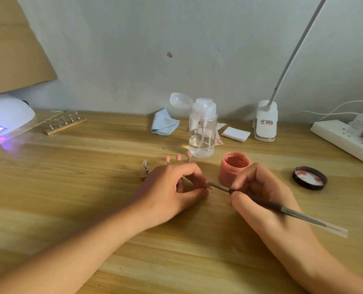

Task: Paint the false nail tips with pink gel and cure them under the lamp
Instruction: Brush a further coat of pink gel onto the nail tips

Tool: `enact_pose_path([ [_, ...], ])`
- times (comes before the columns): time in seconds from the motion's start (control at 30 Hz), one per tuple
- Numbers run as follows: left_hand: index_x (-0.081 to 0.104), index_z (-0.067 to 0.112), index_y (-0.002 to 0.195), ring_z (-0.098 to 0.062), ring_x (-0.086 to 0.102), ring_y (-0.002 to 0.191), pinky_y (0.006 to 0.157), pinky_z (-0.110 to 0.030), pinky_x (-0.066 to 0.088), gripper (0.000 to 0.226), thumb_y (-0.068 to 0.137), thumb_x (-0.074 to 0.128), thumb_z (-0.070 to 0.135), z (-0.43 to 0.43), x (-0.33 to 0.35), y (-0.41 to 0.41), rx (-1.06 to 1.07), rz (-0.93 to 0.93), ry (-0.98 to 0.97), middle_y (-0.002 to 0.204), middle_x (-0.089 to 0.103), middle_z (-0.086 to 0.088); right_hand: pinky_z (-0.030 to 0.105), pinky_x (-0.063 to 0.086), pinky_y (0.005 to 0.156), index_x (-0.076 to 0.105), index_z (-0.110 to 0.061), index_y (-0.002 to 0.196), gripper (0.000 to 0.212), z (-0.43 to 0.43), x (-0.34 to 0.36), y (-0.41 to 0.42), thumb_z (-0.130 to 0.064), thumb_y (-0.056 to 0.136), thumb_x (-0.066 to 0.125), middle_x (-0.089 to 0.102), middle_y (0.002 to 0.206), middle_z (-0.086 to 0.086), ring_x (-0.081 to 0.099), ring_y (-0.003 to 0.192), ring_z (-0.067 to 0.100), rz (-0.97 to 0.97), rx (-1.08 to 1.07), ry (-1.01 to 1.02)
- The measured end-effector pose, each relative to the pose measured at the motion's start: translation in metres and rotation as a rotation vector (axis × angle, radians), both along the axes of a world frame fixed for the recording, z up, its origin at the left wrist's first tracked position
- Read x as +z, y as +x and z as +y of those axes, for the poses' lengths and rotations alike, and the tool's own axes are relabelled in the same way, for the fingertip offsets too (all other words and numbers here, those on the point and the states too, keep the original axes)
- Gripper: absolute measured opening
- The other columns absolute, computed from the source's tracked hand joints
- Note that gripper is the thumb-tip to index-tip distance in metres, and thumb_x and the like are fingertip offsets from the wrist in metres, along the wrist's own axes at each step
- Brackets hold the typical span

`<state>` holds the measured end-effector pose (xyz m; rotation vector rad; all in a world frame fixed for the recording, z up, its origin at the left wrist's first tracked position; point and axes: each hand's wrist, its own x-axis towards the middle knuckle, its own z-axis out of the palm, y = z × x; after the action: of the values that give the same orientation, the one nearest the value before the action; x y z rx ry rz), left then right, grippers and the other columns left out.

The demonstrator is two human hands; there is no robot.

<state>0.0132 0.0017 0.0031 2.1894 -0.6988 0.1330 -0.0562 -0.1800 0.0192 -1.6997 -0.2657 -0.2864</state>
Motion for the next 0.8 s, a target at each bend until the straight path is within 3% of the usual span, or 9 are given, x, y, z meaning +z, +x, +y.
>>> enact_pose_path([
  [0.07,0.068,0.036,0.08,-0.003,0.04,0.047,0.067,-0.023,0.042,0.016,0.083,0.078,0.024,0.0004,-0.0011,0.0007,-0.003,0.017,-0.016,0.073,0.065,0.031,0.023,0.037,0.055,0.054,-0.008,0.081,0.01,-0.0016,-0.0003,0.0001,-0.007,0.078,0.064,0.055,0.074,0.023,0.047,0.064,0.019,0.007,-0.021,0.041],
  [0.2,0.069,0.035,0.082,-0.003,0.041,0.048,0.068,-0.007,0.038,0.014,0.083,0.077,0.024,0.0011,-0.0014,0.0007,-0.011,0.029,-0.02,0.083,0.068,0.028,0.031,0.037,0.061,0.054,-0.014,0.078,0.009,-0.002,-0.0001,0.0005,-0.012,0.077,0.063,0.054,0.075,0.026,0.047,0.066,0.021,0.02,-0.04,0.053],
  [0.3,0.066,0.04,0.08,-0.003,0.041,0.048,0.069,-0.019,0.044,0.019,0.083,0.077,0.025,0.0003,-0.0009,0.0016,-0.002,0.036,-0.023,0.079,0.066,0.031,0.023,0.035,0.055,0.053,-0.01,0.079,0.009,-0.0014,-0.0002,-0.0003,-0.012,0.074,0.06,0.052,0.072,0.024,0.044,0.062,0.017,0.024,-0.01,0.022],
  [0.47,0.067,0.037,0.081,-0.003,0.04,0.046,0.07,-0.009,0.038,0.016,0.084,0.077,0.025,0.0008,-0.0015,0.0011,-0.007,0.048,-0.025,0.08,0.067,0.03,0.018,0.032,0.05,0.051,-0.006,0.079,0.013,-0.0015,-0.0003,-0.0001,-0.012,0.069,0.056,0.049,0.066,0.017,0.04,0.059,0.013,0.026,-0.018,0.004],
  [0.6,0.068,0.035,0.082,-0.003,0.039,0.046,0.061,-0.012,0.039,0.013,0.084,0.077,0.025,0.0017,-0.0011,0.0009,-0.017,0.049,-0.037,0.088,0.07,0.026,0.018,0.032,0.05,0.051,-0.005,0.078,0.013,-0.0015,-0.0006,0.0002,-0.012,0.068,0.056,0.049,0.065,0.009,0.04,0.058,0.011,0.025,-0.018,-0.008],
  [0.8,0.068,0.037,0.082,-0.003,0.039,0.047,0.064,-0.014,0.042,0.016,0.084,0.077,0.025,0.0023,-0.0009,0.0006,-0.027,0.045,-0.039,0.087,0.07,0.026,0.019,0.032,0.05,0.05,-0.004,0.076,0.013,-0.0016,-0.001,0.001,-0.012,0.067,0.056,0.05,0.064,0.009,0.041,0.059,0.011,0.024,-0.038,-0.003],
])
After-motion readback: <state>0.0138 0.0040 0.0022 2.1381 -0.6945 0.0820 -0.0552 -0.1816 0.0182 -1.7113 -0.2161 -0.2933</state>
